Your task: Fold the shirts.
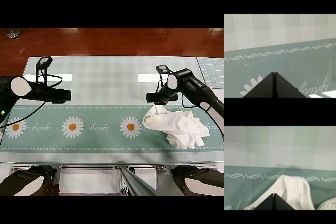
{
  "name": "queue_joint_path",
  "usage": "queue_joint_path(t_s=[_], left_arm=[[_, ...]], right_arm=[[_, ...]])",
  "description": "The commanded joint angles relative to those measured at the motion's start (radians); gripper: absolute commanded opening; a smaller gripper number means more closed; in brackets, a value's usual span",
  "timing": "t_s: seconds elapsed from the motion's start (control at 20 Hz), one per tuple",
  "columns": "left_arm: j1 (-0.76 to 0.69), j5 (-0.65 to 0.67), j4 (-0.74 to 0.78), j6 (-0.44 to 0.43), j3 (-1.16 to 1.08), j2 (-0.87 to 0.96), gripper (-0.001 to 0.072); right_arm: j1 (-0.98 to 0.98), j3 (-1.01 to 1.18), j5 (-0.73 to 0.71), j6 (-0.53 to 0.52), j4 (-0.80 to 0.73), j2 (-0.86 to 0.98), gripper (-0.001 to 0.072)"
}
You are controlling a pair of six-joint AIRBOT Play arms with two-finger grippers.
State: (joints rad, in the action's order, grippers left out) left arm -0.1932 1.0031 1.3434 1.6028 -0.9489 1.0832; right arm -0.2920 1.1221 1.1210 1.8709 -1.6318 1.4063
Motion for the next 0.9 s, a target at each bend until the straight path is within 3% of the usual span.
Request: queue_joint_path(t_s=[0.0,0.3,0.35,0.4,0.45,0.65,0.85], left_arm=[[0.0,-0.003,-0.001,0.0,0.0,0.001,0.0026],[0.0,-0.212,-0.001,0.0,0.0,0.003,0.0026],[0.0,-0.238,0.0,0.0,0.0,0.004,0.004],[0.0,-0.244,0.0,0.0,-0.001,0.003,0.0307],[0.0,-0.236,0.0,0.003,-0.001,0.002,0.0686],[0.001,0.055,0.005,-0.105,-0.046,-0.025,0.0703],[-0.001,0.097,-0.069,-0.095,0.117,-0.255,0.0703]], right_arm=[[-0.001,0.0,-0.002,0.002,0.003,0.0,0.0031],[-0.001,0.0,0.0,0.001,0.002,0.0,0.0034],[-0.001,0.005,0.024,-0.002,-0.006,-0.002,0.0116],[0.0,0.02,0.064,-0.003,-0.038,-0.007,0.0452],[-0.001,0.04,0.108,-0.03,-0.078,-0.021,0.0621],[0.04,0.055,0.249,-0.118,-0.302,-0.237,0.0624],[0.235,-0.175,0.233,-0.013,-0.187,-0.626,0.0624]])
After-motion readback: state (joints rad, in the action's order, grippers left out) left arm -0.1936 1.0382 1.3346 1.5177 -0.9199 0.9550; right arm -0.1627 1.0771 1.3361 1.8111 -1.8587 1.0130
